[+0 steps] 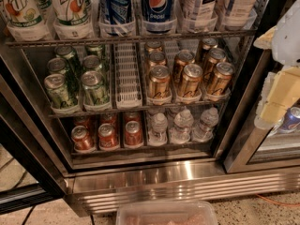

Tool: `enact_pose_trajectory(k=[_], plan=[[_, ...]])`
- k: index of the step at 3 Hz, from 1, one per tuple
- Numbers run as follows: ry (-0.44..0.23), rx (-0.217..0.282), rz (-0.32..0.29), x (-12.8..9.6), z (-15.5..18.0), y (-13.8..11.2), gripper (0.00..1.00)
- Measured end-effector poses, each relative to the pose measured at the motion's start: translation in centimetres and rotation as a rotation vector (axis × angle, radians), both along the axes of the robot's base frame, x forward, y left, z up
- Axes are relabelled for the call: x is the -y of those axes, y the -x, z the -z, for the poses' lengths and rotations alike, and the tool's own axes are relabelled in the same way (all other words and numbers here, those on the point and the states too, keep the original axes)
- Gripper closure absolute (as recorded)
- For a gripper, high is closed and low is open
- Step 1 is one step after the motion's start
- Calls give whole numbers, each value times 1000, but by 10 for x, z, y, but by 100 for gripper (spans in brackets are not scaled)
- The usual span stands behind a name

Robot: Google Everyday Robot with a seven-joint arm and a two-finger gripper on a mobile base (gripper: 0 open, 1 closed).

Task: Pick water bottle from bottom shelf of fridge

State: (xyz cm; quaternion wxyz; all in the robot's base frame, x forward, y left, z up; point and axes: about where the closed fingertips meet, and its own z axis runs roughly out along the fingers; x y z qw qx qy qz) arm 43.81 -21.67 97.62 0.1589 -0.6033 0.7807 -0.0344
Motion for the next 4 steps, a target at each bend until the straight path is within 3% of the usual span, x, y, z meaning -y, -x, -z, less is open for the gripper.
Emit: enact_pose_trajectory(k=[1,2,4], plan=[[0,0,0,0,0,0,0],[-45,-29,34,1,27,9,0],[-173,-140,86,-19,139,51,0]])
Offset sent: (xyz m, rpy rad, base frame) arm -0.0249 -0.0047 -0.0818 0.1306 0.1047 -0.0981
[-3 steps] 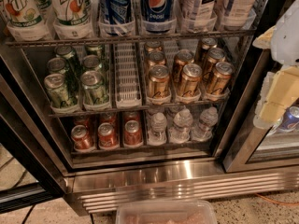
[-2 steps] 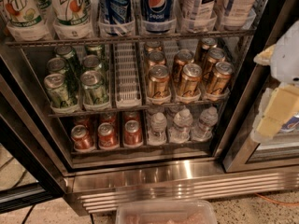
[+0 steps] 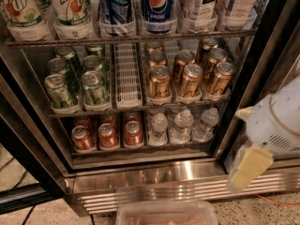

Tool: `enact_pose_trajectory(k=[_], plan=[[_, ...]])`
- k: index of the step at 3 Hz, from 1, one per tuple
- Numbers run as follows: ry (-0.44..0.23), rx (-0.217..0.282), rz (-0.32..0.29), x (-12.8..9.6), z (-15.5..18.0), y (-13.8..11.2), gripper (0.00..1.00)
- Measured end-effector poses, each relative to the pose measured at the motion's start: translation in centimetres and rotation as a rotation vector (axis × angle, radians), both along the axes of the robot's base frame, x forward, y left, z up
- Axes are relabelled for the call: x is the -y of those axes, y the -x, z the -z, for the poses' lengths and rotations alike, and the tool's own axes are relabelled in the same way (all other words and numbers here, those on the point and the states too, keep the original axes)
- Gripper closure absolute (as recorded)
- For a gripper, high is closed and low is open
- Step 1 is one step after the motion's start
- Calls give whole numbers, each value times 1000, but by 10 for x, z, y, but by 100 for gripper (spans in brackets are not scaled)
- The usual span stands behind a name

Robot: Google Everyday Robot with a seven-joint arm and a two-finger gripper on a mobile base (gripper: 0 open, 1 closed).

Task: Pick water bottle from bottom shelf of fridge

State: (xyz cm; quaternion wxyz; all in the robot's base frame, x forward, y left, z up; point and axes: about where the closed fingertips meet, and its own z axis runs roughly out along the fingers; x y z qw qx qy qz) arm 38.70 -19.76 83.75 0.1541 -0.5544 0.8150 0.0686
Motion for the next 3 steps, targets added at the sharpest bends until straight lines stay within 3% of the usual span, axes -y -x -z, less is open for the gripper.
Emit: enact_pose_trajectory(k=[1,2,3], plan=[[-46,-67,-11,-18,61,23,0],[-46,-67,-11,-18,61,23,0],[-80,-61,11,-25,83,29,0]])
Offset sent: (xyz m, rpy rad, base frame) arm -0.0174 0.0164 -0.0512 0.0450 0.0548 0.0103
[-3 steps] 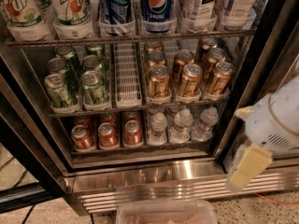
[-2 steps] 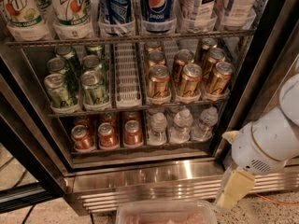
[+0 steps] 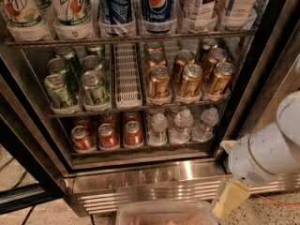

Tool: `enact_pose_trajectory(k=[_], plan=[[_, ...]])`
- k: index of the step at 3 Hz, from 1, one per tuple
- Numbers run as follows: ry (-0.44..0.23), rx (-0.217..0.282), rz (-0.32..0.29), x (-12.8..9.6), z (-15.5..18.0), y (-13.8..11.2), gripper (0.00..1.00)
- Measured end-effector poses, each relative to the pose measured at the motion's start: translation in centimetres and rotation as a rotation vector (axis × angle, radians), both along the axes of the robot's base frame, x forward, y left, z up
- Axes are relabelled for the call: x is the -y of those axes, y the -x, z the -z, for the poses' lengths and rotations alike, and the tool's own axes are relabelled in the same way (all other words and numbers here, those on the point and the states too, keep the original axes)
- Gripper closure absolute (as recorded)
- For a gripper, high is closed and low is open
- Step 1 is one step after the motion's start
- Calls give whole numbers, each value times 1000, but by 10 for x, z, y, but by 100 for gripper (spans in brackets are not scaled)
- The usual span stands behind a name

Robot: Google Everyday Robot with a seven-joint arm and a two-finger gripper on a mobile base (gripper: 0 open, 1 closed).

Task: Pick water bottle from bottom shelf of fridge

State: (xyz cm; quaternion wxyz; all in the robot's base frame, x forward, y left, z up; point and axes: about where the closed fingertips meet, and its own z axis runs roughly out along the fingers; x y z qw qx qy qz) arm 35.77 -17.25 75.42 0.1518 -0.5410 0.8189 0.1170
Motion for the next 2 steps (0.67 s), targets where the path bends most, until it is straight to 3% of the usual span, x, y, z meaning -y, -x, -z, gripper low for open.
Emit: enact_pose_trajectory(k=[1,2], plan=[[-95,12,38,-8,45,6,0],[-208,57,72,-16,87,-3,0]])
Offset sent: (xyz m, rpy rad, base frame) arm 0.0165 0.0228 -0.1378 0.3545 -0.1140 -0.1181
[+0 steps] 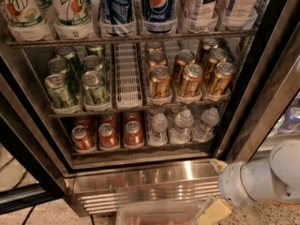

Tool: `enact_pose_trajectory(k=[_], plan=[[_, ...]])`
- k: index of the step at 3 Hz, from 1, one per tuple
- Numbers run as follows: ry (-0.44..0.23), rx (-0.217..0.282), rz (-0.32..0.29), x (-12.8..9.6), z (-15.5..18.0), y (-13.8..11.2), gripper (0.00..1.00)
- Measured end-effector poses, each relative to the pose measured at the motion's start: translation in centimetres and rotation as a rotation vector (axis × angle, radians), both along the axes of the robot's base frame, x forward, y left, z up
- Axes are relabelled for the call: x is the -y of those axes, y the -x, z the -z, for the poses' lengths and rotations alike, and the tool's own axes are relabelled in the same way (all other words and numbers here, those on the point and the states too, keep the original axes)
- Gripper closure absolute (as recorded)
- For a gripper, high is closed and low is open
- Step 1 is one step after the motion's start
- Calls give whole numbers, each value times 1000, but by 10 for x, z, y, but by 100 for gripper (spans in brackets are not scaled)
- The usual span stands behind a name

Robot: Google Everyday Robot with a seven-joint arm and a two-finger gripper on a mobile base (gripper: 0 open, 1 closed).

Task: Pick water bottle from bottom shelf of fridge

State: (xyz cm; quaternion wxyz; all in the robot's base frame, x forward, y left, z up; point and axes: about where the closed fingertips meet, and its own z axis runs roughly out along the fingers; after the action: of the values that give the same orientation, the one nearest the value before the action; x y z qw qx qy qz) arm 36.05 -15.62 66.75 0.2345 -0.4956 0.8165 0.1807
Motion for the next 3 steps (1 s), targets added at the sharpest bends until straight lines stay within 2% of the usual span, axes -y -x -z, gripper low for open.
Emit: enact_pose_trajectory(k=[1,2,3], plan=[[-123,66,35,-9,24,-13,0],[-209,132,65,-16,41,-30,0],[-236,214,117,-17,42,-49,0]])
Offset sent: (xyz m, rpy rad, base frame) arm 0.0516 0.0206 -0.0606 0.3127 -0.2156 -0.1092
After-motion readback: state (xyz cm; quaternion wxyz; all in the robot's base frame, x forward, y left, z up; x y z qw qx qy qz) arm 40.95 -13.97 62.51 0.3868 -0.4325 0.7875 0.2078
